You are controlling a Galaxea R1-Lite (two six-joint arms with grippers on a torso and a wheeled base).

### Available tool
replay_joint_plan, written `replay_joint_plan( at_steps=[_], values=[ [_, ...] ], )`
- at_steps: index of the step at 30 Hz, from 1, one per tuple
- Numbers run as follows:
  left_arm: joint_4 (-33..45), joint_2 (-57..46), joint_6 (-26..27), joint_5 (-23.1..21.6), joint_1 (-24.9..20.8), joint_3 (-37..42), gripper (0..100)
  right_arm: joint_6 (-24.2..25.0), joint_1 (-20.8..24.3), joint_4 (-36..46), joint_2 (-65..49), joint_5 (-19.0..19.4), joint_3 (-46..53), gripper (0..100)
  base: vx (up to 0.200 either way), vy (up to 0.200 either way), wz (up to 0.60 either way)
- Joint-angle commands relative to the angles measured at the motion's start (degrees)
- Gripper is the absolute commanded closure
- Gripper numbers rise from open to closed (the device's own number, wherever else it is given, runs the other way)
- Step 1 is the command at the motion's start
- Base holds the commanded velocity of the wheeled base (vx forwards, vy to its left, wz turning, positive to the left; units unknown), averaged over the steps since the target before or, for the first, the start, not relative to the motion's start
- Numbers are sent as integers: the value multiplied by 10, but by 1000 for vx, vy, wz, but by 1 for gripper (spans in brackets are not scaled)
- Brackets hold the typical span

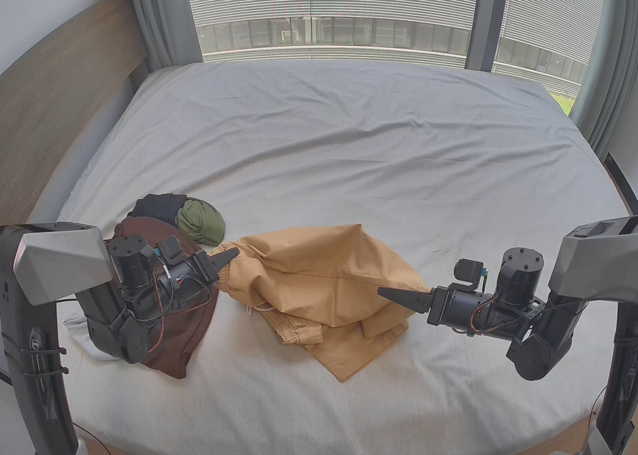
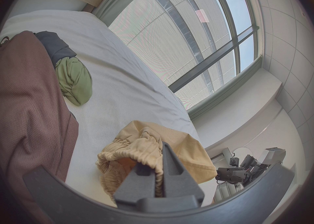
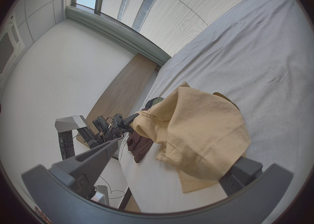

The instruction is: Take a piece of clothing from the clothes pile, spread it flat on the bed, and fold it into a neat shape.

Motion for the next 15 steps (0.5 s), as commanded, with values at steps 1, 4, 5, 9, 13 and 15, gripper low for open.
replay_joint_plan(
  at_steps=[1,4,5,9,13,15],
  values=[
    [0,4,-1,0,0,-1,100,0,-1,-1,-3,0,-3,0,0,0,0],
    [0,4,-1,0,0,-1,100,0,-2,-1,0,0,-5,100,0,0,0],
    [0,4,-1,0,0,-1,100,0,-2,-1,0,0,-5,100,0,0,0],
    [1,4,-1,0,0,-2,100,0,-3,-1,9,0,-9,100,0,0,0],
    [0,4,-1,0,0,-4,100,0,-6,-1,8,0,-9,100,0,0,0],
    [0,3,-1,0,0,-7,100,-1,-7,-1,3,0,-9,100,0,0,0]
  ],
)
